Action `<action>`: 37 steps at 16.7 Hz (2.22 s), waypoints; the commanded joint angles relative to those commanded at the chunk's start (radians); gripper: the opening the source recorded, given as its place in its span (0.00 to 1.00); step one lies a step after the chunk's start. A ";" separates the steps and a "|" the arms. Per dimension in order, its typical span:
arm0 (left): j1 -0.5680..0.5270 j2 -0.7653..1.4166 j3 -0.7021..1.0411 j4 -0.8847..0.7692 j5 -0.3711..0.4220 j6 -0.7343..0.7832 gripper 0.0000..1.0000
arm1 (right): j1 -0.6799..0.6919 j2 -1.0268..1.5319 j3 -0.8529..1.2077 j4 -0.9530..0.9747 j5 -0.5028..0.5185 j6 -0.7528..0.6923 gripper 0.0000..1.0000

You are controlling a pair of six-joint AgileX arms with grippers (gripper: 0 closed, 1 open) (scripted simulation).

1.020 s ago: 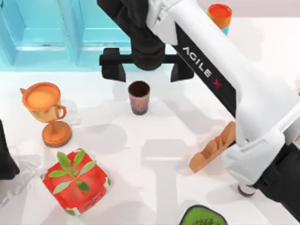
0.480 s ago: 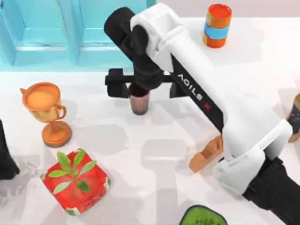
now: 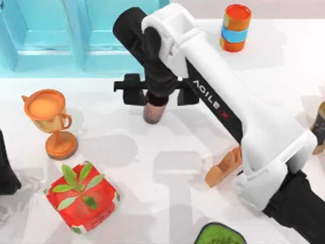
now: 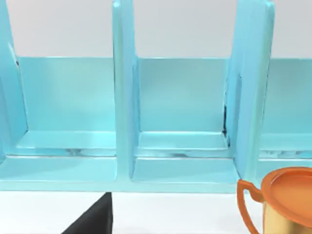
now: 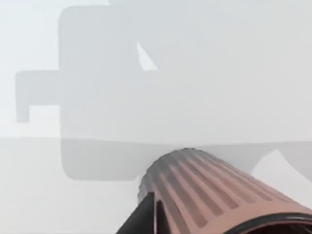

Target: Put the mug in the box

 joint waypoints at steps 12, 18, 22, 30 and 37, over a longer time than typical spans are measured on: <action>0.000 0.000 0.000 0.000 0.000 0.000 1.00 | 0.000 0.000 0.000 0.000 0.000 0.000 0.00; 0.000 0.000 0.000 0.000 0.000 0.000 1.00 | 0.002 -0.010 -0.005 0.001 -0.005 -0.008 0.00; 0.000 0.000 0.000 0.000 0.000 0.000 1.00 | -0.044 -0.156 -0.114 0.022 -0.056 -0.122 0.00; 0.000 0.000 0.000 0.000 0.000 0.000 1.00 | -0.498 -0.803 -0.817 0.200 -0.187 -0.543 0.00; 0.000 0.000 0.000 0.000 0.000 0.000 1.00 | -0.949 -1.280 -1.574 0.361 -0.246 -0.930 0.00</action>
